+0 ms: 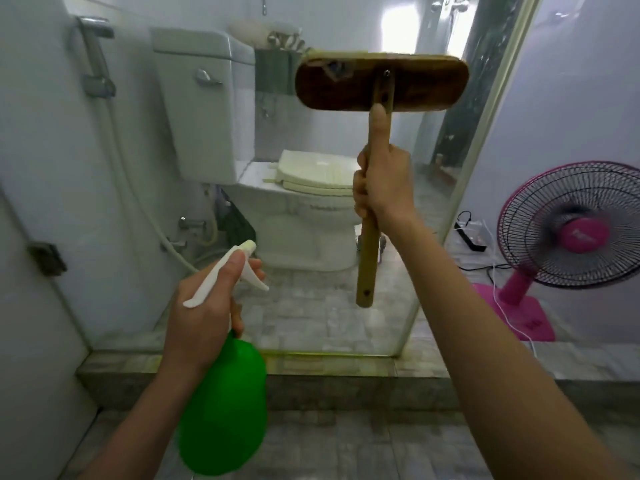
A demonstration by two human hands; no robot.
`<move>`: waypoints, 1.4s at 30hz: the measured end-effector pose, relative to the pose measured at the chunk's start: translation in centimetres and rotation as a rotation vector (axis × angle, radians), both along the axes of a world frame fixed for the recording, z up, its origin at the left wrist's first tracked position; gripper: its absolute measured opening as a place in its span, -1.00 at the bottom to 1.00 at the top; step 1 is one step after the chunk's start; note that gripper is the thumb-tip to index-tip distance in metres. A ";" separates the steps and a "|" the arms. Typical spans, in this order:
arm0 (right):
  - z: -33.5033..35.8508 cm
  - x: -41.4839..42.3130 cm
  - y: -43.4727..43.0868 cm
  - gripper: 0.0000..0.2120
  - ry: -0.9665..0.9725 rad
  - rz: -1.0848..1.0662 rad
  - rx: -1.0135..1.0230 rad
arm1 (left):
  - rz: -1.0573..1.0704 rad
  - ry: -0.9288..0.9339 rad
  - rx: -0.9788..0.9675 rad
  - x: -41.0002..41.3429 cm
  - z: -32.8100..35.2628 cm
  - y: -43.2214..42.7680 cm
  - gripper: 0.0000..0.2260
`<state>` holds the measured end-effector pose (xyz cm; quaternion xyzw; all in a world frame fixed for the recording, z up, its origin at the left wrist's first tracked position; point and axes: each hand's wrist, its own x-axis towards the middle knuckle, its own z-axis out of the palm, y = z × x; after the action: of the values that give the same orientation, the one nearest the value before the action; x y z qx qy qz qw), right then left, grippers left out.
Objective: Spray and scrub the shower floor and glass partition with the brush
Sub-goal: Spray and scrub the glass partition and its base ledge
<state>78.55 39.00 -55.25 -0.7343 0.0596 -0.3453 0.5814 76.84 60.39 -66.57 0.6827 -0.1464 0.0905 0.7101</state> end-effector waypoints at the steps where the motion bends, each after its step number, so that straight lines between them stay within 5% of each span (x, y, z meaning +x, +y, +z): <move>1: -0.3 0.1 -0.1 -0.46 -0.007 0.005 0.005 | 0.004 -0.004 -0.002 -0.1 0.1 0.3 -0.75; 7: -17.2 -3.1 -0.5 -0.48 0.232 -0.001 -0.002 | 0.011 -0.021 -0.040 -0.5 0.5 2.6 -0.68; 15: -2.3 2.2 4.0 -0.47 0.011 0.065 -0.130 | 0.052 -0.022 -0.024 0.0 -0.3 3.9 -0.69; 23: -20.9 -0.3 3.4 -0.39 0.196 0.067 0.017 | 0.053 0.005 -0.015 1.6 -1.3 5.2 -0.60; 30: -2.8 2.9 4.0 -0.47 0.081 0.098 0.086 | 0.115 0.107 0.024 1.0 7.4 3.5 -0.63; 36: 0.2 -2.8 1.9 -0.33 0.347 0.038 0.142 | 0.101 0.186 0.021 -1.9 21.2 2.7 -0.60; 42: 21.3 0.7 2.9 -0.55 0.191 0.064 0.125 | 0.112 0.201 0.048 -2.5 35.0 2.1 -0.65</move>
<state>79.28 41.94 -33.94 -0.7278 0.1127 -0.2505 0.6283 74.33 62.46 -31.52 0.7122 -0.0384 0.0576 0.6986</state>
